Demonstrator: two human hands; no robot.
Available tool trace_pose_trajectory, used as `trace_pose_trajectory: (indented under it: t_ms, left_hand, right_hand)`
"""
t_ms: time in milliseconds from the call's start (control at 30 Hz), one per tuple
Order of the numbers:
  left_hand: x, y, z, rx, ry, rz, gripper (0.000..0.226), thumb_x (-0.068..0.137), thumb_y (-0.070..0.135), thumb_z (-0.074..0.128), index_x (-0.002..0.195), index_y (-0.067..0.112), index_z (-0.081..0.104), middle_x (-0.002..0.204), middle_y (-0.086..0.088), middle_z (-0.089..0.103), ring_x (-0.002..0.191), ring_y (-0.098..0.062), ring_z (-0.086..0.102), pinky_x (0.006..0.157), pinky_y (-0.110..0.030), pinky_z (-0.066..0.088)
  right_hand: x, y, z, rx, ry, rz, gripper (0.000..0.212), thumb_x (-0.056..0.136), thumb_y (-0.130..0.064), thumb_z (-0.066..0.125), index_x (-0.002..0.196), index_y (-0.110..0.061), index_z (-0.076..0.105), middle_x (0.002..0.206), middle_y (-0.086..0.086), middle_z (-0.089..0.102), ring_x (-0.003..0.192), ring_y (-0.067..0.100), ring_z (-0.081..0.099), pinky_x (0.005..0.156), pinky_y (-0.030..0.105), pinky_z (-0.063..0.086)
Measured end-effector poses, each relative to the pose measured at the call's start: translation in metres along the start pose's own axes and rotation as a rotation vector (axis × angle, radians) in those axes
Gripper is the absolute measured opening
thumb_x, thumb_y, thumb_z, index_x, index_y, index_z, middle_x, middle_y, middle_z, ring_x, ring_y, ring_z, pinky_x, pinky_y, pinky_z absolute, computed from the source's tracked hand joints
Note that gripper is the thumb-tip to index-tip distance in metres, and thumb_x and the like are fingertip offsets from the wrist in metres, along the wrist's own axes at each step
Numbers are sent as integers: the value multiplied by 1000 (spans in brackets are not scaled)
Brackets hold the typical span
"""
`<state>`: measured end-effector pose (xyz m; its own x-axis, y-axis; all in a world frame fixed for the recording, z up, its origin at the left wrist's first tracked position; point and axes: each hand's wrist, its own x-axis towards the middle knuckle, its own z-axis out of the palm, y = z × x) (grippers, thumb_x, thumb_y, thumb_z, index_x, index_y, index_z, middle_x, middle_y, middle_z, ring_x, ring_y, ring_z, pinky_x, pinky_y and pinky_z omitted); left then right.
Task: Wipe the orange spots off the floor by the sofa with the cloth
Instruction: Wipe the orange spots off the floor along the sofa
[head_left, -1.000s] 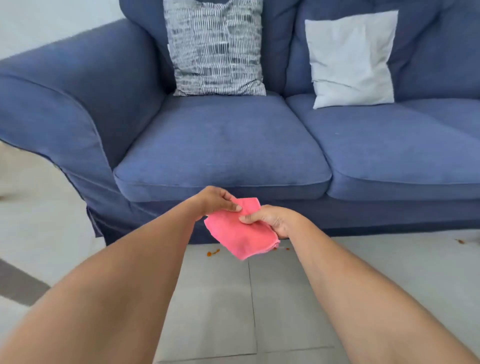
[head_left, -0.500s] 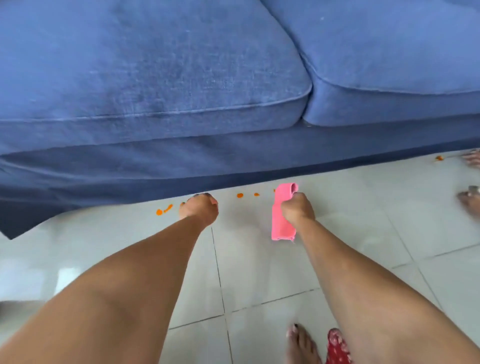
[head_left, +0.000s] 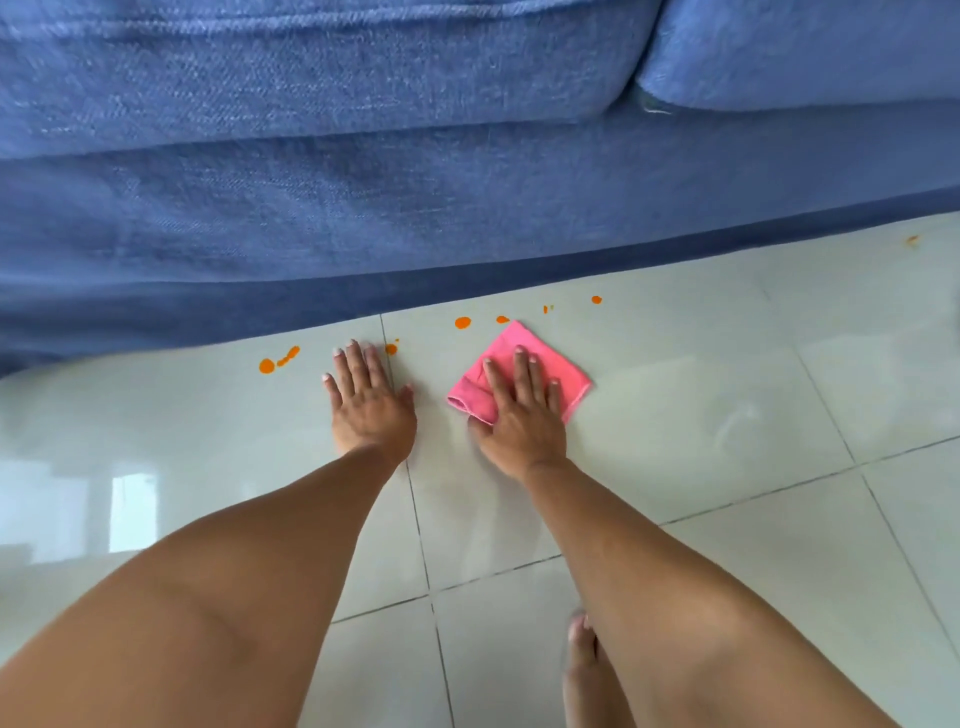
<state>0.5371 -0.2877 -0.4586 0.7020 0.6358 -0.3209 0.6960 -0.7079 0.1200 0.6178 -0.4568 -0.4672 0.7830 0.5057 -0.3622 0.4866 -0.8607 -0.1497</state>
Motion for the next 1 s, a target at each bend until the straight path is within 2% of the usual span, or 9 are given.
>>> trace_pose_trajectory:
  t_ms: [133,267,333,467,633,767,833,900,1000]
  left_hand:
    - [5,-12,17,-40,12,-14,70,100,48,9,155,9,-9,164,-8,-14,151,-24,-16,123,-44,-6]
    - [5,-19,29,-35,83,31,68,100,49,4,155,11,-10,164,-6,-15,150,-22,-18,123,-43,-6]
    - [3,-22,33,-46,134,46,67,101,47,4,156,12,-9,164,-5,-14,150,-21,-17,123,-42,-6]
    - [4,-25,38,-60,183,69,64,101,42,7,156,12,-8,165,-4,-13,151,-20,-16,123,-41,-7]
    - [7,-25,43,-78,210,69,64,100,36,16,157,11,-1,165,-6,-7,152,-21,-11,123,-43,-5]
    - [8,-26,43,-82,202,69,65,100,34,20,157,10,1,166,-6,-5,152,-22,-9,123,-44,-3]
    - [7,-25,41,-83,195,72,65,100,34,20,157,10,1,165,-7,-5,152,-22,-9,123,-44,-3]
    - [7,-24,40,-80,187,74,65,100,34,20,157,10,1,165,-7,-6,152,-23,-9,123,-44,-3]
    - [8,-28,40,-60,175,86,66,99,38,13,157,10,-2,165,-6,-8,152,-22,-11,123,-44,-2]
  right_hand:
    - [-12,33,21,-37,133,-2,65,91,-49,16,155,-35,6,164,5,-1,151,28,-3,121,52,0]
    - [-9,81,21,34,202,341,68,89,-48,8,155,-32,5,164,8,1,151,29,-1,120,51,0]
    - [11,103,10,108,231,510,65,92,-47,11,155,-31,6,164,9,0,151,28,-2,120,51,-2]
    - [69,124,-18,241,247,677,58,101,-40,18,155,-28,1,164,11,-6,150,28,-10,119,54,-6]
    - [128,93,-39,189,217,519,58,101,-41,14,155,-26,-2,164,10,-7,150,29,-10,119,53,-5]
    - [133,39,-31,90,231,337,60,100,-41,21,155,-26,2,165,8,-1,151,28,-4,120,51,-2]
    - [122,18,-22,29,227,212,60,98,-43,19,155,-27,4,165,7,1,151,27,-1,121,50,-1]
    - [102,10,-15,-25,193,40,65,91,-46,8,155,-30,6,165,3,2,151,24,-1,121,49,-2]
    - [75,41,-9,-74,166,-163,66,89,-46,6,154,-35,9,165,-2,3,151,20,-1,121,47,-1]
